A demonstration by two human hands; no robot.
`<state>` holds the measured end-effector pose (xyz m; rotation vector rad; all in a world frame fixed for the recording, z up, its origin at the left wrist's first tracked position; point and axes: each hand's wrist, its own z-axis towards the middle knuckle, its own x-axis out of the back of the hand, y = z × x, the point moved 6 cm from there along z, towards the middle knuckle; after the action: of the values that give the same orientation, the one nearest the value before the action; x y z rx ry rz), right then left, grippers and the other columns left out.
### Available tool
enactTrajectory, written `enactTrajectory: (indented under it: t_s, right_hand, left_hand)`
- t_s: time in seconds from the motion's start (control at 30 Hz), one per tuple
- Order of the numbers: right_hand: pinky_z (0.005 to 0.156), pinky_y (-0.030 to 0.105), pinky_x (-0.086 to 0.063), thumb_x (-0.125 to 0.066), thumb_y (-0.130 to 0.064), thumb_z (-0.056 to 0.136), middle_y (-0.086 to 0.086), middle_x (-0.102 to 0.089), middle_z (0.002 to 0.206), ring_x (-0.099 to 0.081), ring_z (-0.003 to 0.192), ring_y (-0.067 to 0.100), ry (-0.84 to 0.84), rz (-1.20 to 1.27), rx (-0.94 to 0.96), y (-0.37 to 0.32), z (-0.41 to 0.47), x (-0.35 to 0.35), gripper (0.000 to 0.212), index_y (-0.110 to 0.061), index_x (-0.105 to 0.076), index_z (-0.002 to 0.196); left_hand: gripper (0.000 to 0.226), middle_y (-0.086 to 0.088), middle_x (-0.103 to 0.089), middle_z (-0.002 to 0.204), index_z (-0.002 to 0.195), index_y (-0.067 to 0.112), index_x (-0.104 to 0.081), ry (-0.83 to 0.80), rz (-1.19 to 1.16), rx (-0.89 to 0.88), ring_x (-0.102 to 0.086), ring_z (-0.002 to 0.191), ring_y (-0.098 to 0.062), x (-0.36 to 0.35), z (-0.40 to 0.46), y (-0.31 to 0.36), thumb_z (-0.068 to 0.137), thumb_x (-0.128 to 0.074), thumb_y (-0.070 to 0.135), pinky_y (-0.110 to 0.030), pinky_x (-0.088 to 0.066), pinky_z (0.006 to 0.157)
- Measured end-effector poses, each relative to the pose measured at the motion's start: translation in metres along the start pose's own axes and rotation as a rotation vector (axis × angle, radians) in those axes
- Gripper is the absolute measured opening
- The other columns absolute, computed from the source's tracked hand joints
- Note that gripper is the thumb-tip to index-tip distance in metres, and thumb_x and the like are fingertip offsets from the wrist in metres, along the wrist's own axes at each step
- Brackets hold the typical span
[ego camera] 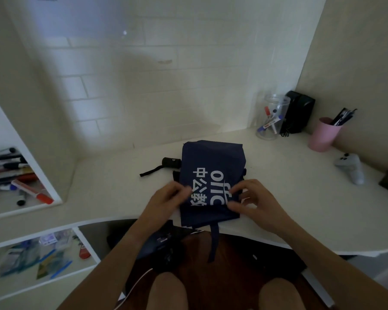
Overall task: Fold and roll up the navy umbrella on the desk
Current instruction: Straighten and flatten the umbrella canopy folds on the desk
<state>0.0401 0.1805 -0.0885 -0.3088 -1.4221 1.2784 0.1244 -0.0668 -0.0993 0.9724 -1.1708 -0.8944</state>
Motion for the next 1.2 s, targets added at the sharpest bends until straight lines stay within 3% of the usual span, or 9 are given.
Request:
enactTrajectory:
  t_s: [0.13,0.27,0.47,0.63,0.77,0.87,0.93,1.03,1.2]
  right_hand:
    - [0.068,0.023,-0.053,-0.077,-0.024,0.085,0.000,-0.066,0.109,-0.070,0.088,0.020,0.214,0.241,-0.226,0.006,0.007,0.002,0.025,-0.027,-0.063,0.105]
    - [0.072,0.025,-0.058,-0.080,-0.012,0.081,0.005,-0.068,0.105,-0.070,0.091,0.023,0.221,0.343,-0.279,0.004,0.006,0.003,0.031,-0.024,-0.064,0.105]
    - [0.081,0.034,-0.062,-0.080,-0.005,0.079,0.006,-0.074,0.100,-0.072,0.091,0.025,0.095,0.339,-0.225,0.000,-0.005,0.004,0.034,-0.025,-0.071,0.105]
    - [0.079,0.029,-0.060,-0.079,-0.002,0.080,0.003,-0.075,0.098,-0.072,0.086,0.026,-0.012,0.312,-0.209,-0.004,-0.012,0.000,0.042,-0.023,-0.069,0.115]
    - [0.082,0.029,-0.059,-0.081,-0.005,0.079,0.007,-0.074,0.097,-0.072,0.088,0.020,-0.053,0.233,-0.246,0.001,-0.013,-0.005,0.046,-0.028,-0.069,0.116]
    - [0.077,0.023,-0.056,-0.080,-0.017,0.083,0.011,-0.075,0.092,-0.072,0.088,0.018,-0.025,0.252,-0.283,0.004,-0.012,-0.007,0.034,-0.030,-0.070,0.113]
    - [0.081,0.029,-0.057,-0.076,-0.027,0.086,0.012,-0.076,0.090,-0.072,0.088,0.019,0.004,0.271,-0.309,0.005,-0.009,-0.009,0.023,-0.031,-0.071,0.108]
    - [0.086,0.040,-0.057,-0.076,-0.021,0.086,0.020,-0.073,0.084,-0.072,0.087,0.027,0.019,0.216,-0.313,0.006,-0.007,-0.014,0.022,-0.030,-0.070,0.106]
    - [0.080,0.033,-0.054,-0.080,-0.019,0.082,0.016,-0.071,0.075,-0.071,0.080,0.025,-0.028,0.140,-0.313,0.006,-0.009,-0.011,0.028,-0.031,-0.069,0.105]
  left_hand:
    - [0.023,-0.003,-0.071,0.108,0.115,0.028,-0.056,0.244,-0.180,0.201,-0.069,0.091,-0.015,0.015,0.030,-0.002,0.104,-0.047,0.046,-0.023,-0.048,0.065]
    - [0.021,-0.009,-0.066,0.120,0.117,0.034,-0.055,0.247,-0.261,0.274,-0.069,0.101,-0.027,0.016,0.044,-0.013,0.100,-0.058,0.045,-0.047,-0.060,0.085]
    - [0.032,-0.001,-0.068,0.118,0.125,0.027,-0.057,0.200,-0.293,0.221,-0.073,0.095,-0.018,0.010,0.046,-0.009,0.096,-0.067,0.035,-0.025,-0.059,0.060]
    - [0.034,-0.002,-0.066,0.123,0.124,0.026,-0.058,0.227,-0.383,0.193,-0.073,0.101,-0.022,0.012,0.050,-0.006,0.093,-0.073,0.028,-0.037,-0.063,0.079]
    - [0.045,0.005,-0.064,0.119,0.129,0.025,-0.050,0.175,-0.350,0.063,-0.074,0.088,-0.009,0.009,0.048,0.002,0.092,-0.074,0.016,-0.029,-0.062,0.074]
    - [0.039,0.006,-0.065,0.121,0.124,0.024,-0.057,0.105,-0.270,0.014,-0.072,0.096,-0.011,0.005,0.048,0.000,0.091,-0.073,0.009,-0.031,-0.063,0.076]
    - [0.030,0.005,-0.067,0.124,0.116,0.023,-0.069,0.088,-0.185,-0.003,-0.069,0.105,-0.012,0.006,0.049,-0.004,0.091,-0.074,0.008,-0.030,-0.062,0.081]
    - [0.034,0.003,-0.068,0.123,0.116,0.025,-0.074,0.080,-0.171,0.014,-0.067,0.110,-0.012,0.009,0.050,-0.010,0.088,-0.075,0.006,-0.024,-0.060,0.083]
    - [0.050,0.002,-0.068,0.118,0.124,0.019,-0.071,0.024,-0.338,0.138,-0.066,0.111,-0.018,0.007,0.052,-0.016,0.083,-0.073,-0.010,-0.032,-0.060,0.091]
